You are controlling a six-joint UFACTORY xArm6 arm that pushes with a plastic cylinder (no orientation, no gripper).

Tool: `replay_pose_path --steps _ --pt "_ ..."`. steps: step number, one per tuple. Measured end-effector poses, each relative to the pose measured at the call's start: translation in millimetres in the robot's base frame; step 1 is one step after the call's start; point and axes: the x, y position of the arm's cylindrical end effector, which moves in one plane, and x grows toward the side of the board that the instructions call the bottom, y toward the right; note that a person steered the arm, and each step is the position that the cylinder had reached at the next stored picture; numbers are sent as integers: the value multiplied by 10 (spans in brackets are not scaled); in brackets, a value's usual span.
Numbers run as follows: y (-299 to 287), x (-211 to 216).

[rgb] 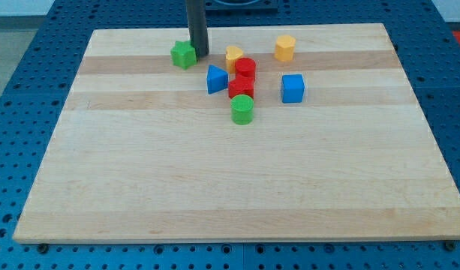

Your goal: Place the yellow heart to the top of red circle

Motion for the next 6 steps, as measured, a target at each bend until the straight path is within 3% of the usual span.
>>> replay_pose_path --steps 1,4,6 --pt "16 248" --pt "462 -286" --pt "718 -295"
